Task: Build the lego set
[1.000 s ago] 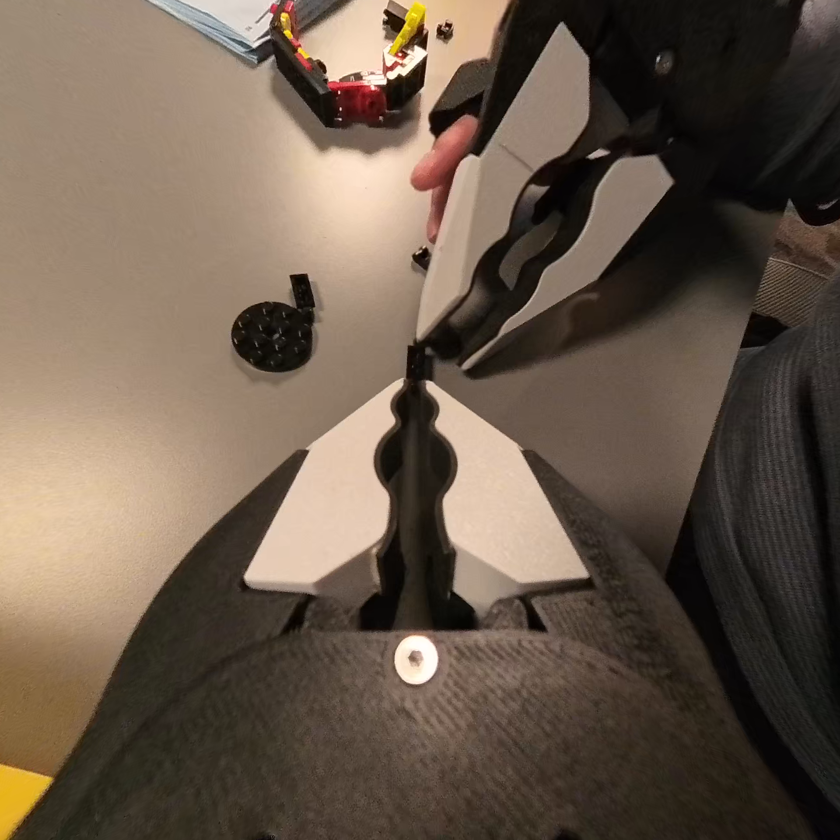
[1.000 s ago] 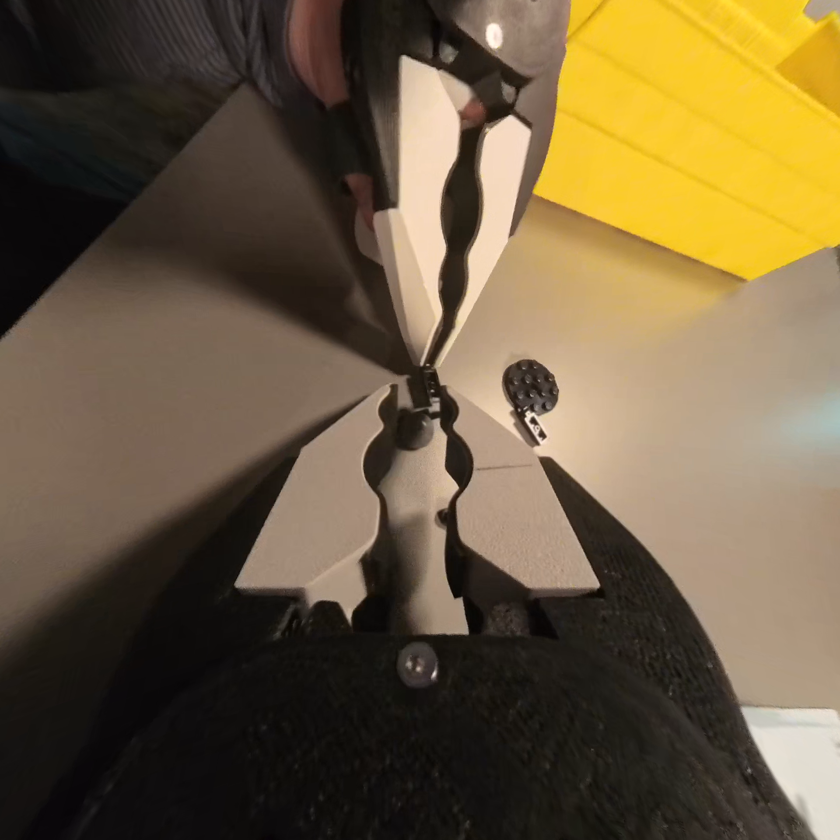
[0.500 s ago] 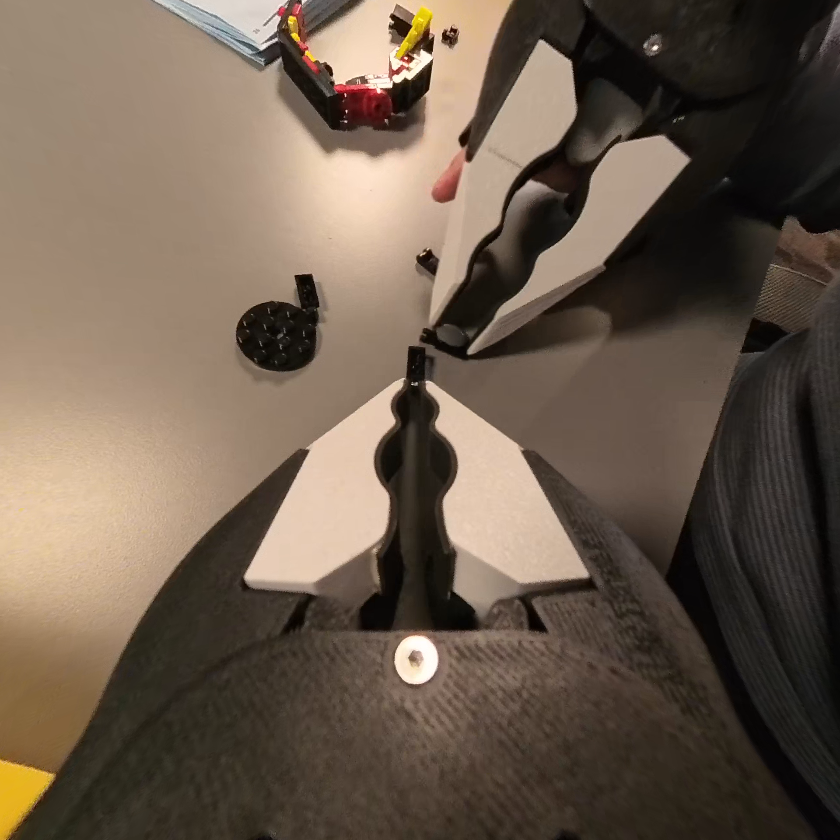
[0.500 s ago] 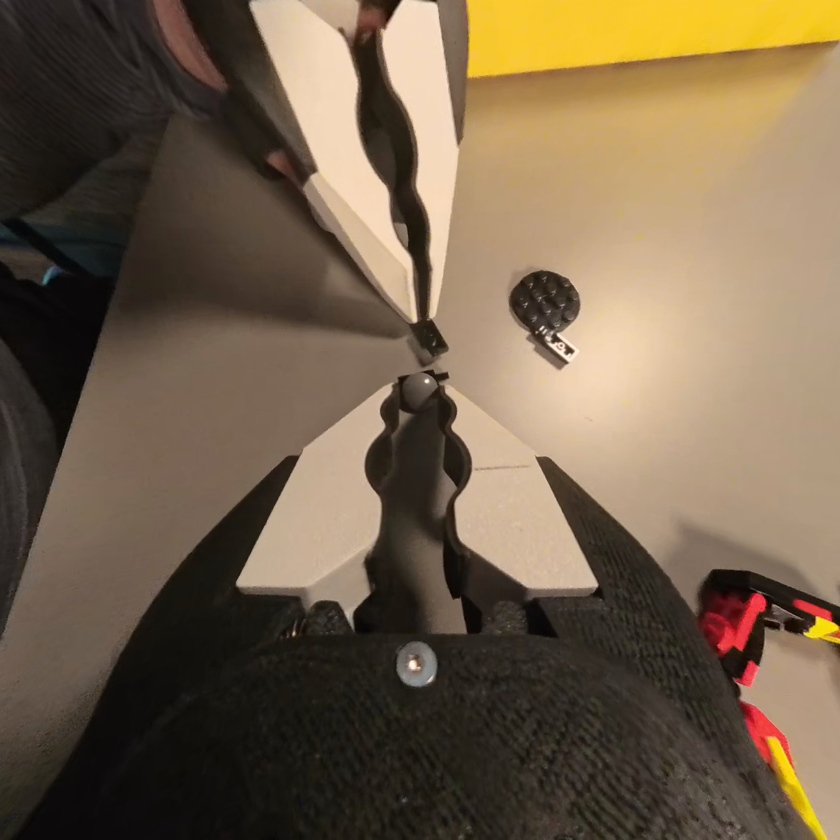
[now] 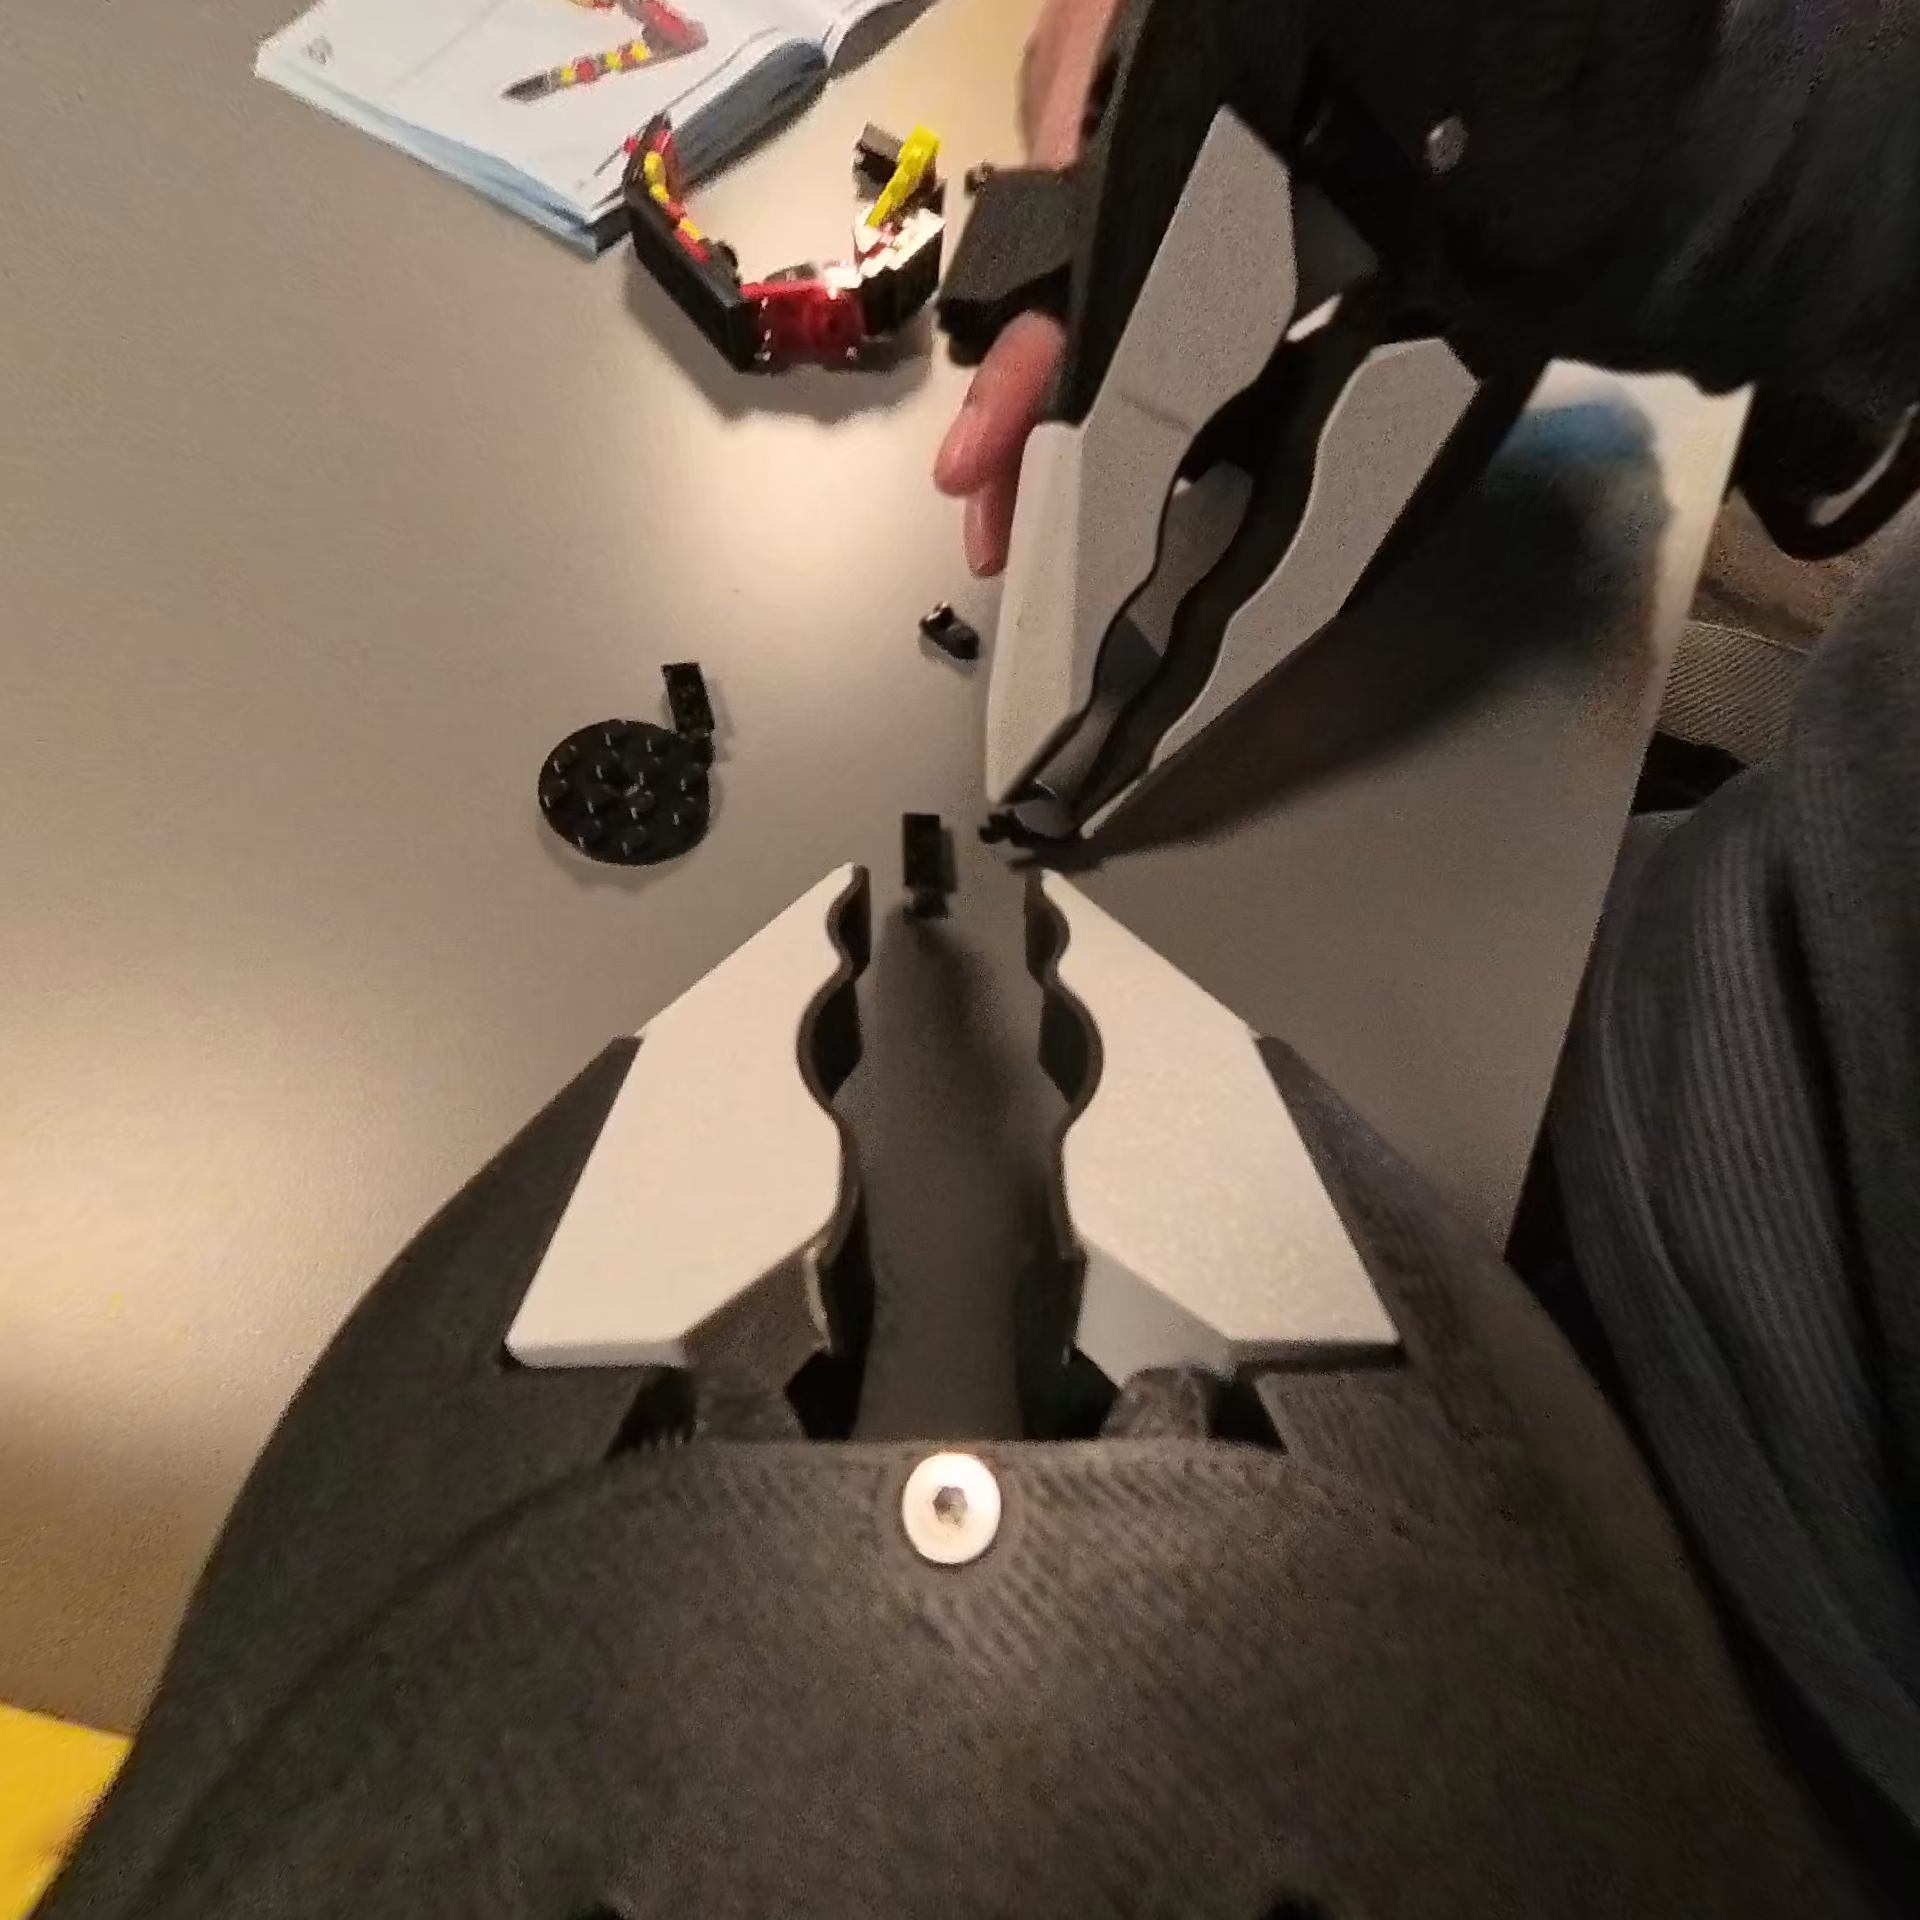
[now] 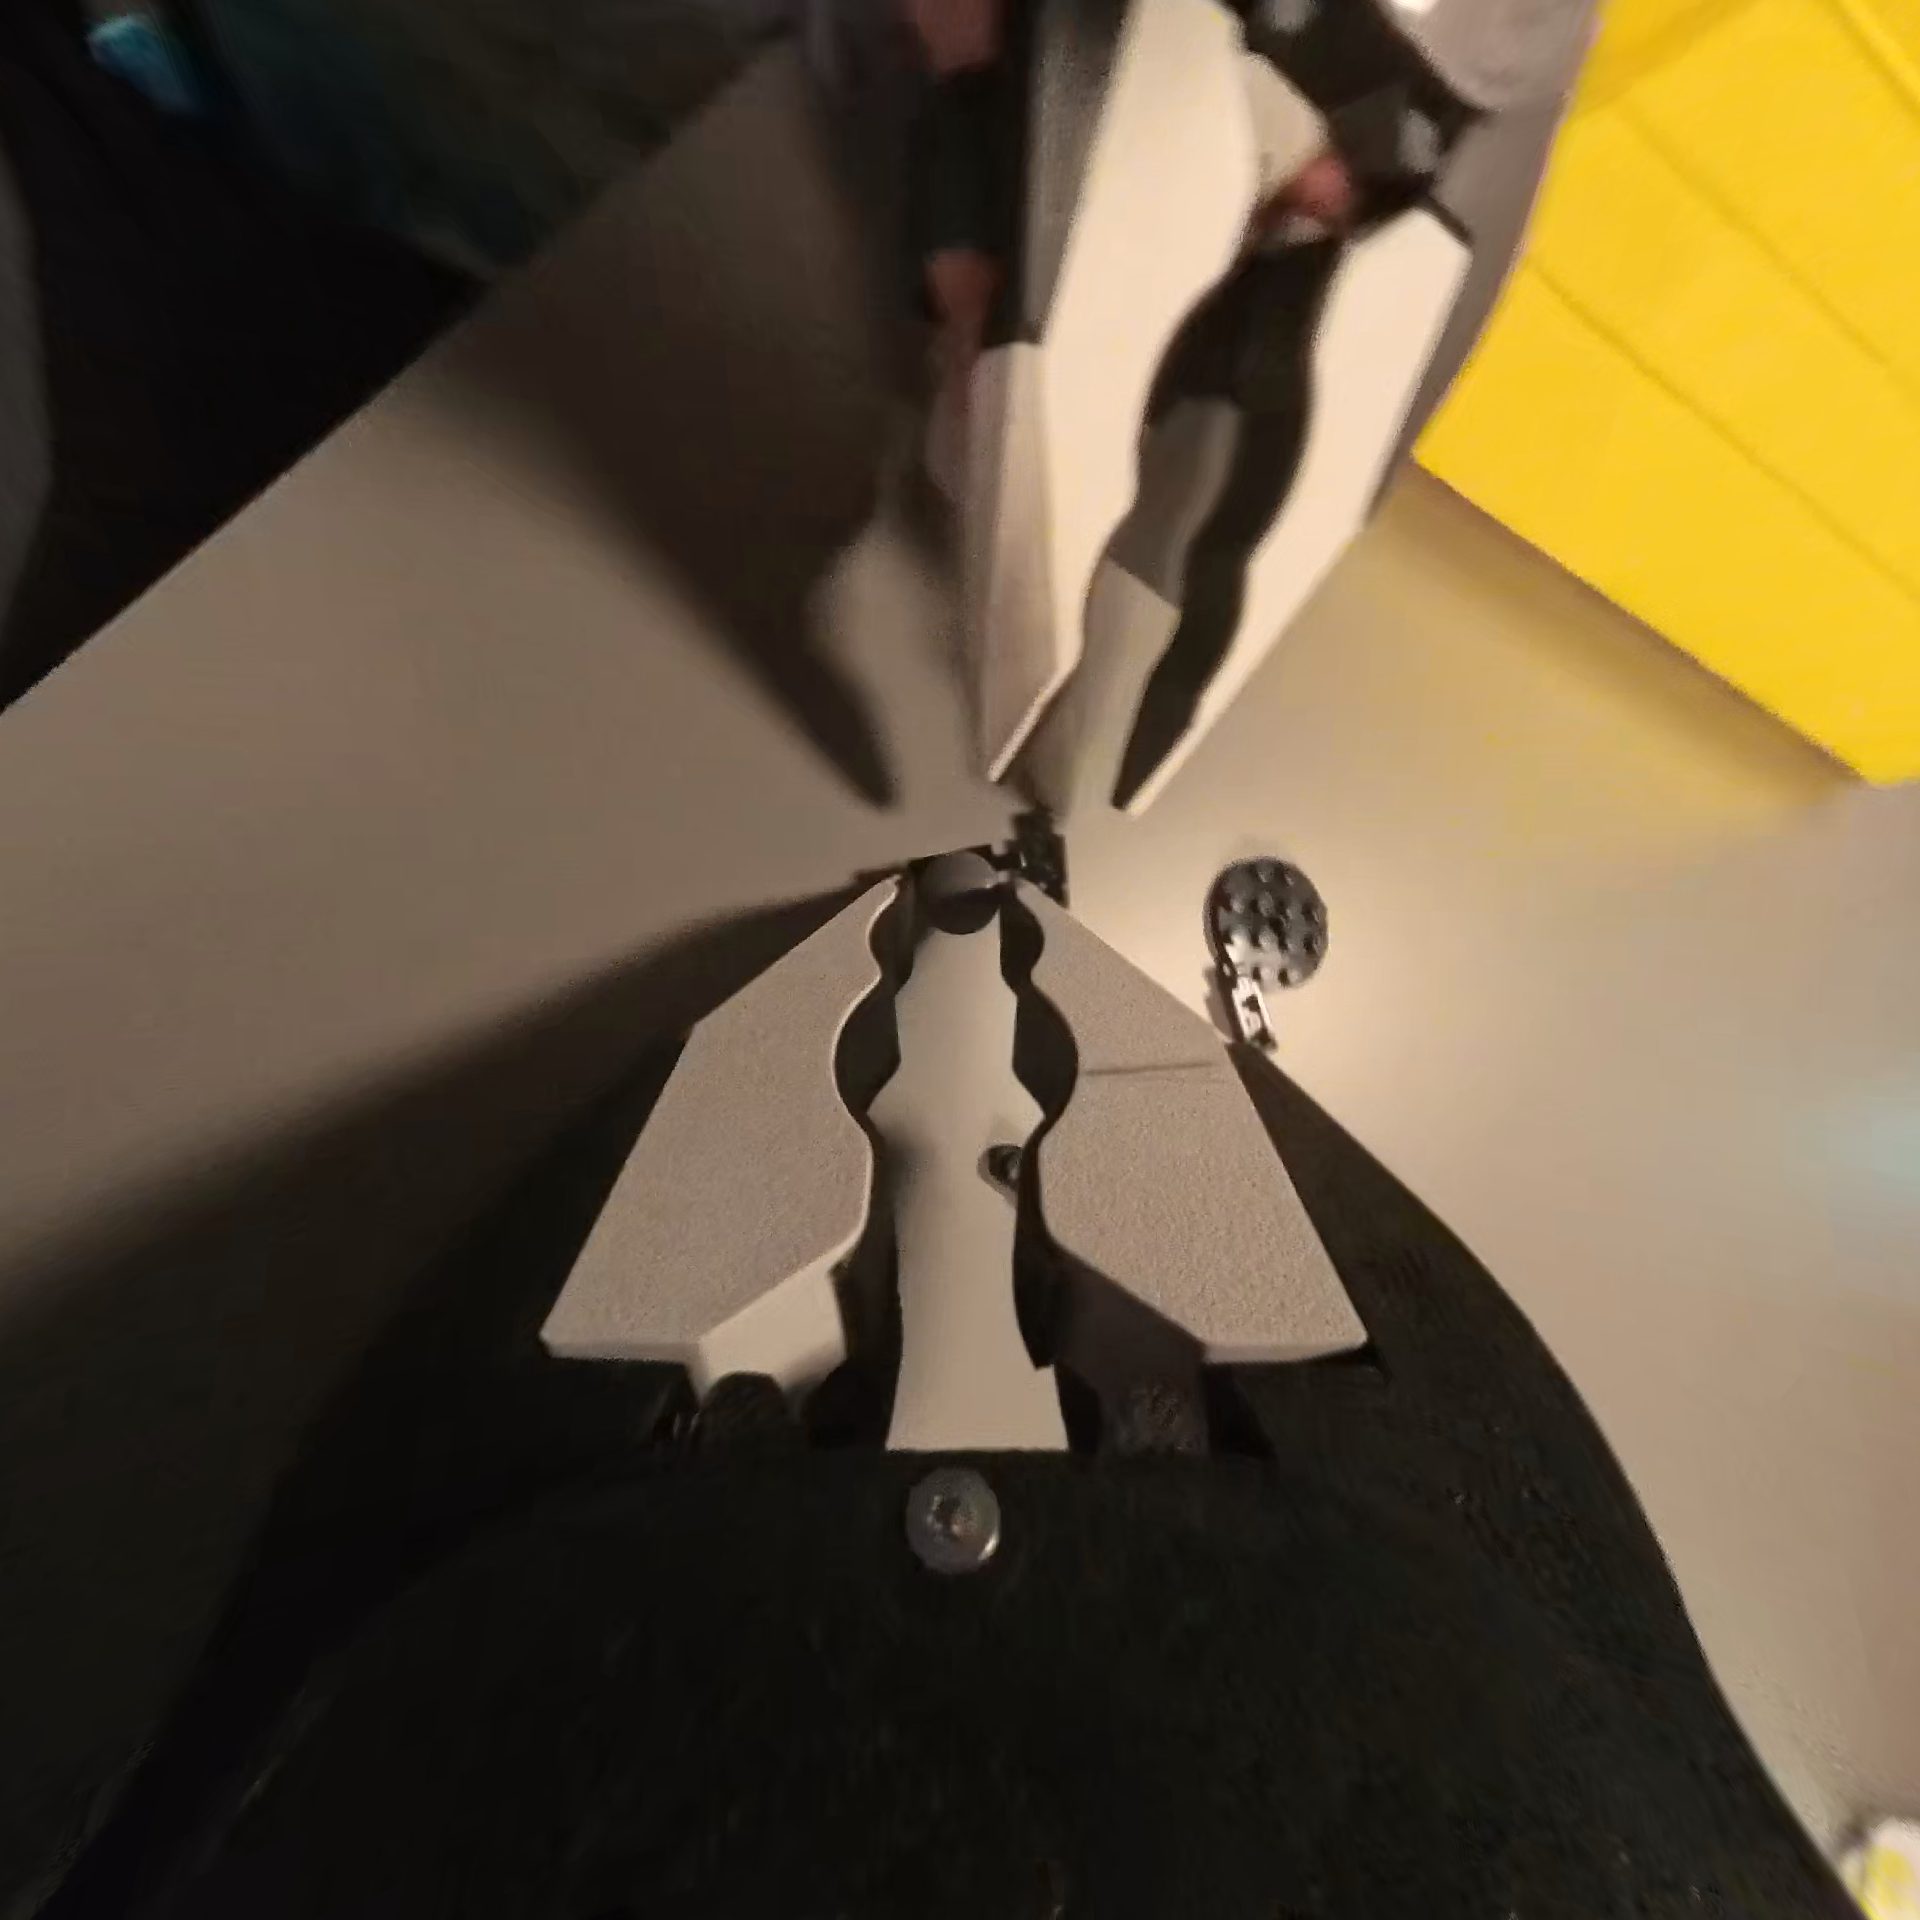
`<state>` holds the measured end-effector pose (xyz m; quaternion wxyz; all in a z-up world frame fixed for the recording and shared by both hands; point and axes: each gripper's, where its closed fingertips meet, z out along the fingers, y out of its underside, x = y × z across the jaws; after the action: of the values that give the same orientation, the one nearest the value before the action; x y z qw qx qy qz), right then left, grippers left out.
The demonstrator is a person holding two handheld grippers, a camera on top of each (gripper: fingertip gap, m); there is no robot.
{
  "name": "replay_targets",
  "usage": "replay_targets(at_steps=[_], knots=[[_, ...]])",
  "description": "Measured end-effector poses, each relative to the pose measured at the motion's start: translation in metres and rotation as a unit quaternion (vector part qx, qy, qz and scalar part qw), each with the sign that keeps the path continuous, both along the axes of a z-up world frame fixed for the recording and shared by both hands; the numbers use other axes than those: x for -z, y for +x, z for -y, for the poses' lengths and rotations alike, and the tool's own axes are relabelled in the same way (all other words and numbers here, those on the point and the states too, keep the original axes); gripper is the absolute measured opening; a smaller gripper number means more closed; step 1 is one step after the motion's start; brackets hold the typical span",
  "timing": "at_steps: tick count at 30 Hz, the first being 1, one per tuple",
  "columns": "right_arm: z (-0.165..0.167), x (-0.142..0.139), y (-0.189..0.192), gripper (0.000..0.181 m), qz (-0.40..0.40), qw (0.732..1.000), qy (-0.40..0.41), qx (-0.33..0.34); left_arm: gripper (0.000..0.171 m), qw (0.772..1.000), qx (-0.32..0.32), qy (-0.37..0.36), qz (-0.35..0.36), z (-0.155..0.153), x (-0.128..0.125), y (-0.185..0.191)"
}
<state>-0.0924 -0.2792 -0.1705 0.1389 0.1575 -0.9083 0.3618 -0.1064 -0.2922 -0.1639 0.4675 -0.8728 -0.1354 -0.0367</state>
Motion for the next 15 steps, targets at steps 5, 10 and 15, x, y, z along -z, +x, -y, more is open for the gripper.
replay_targets(at_steps=[5,10,15], knots=[[-0.001,0.006,0.009,0.015,-0.030,0.992,0.068,-0.106,0.029,1.000,0.009,0.010,-0.005,0.003,-0.003,0.006],[-0.002,-0.002,0.001,0.031,-0.047,0.996,0.057,-0.051,0.029,1.000,0.029,0.000,-0.010,0.001,0.000,0.013],[-0.008,0.004,0.002,0.031,0.116,0.971,-0.012,0.207,0.027,0.999,0.039,-0.016,-0.013,0.000,0.005,0.016]])
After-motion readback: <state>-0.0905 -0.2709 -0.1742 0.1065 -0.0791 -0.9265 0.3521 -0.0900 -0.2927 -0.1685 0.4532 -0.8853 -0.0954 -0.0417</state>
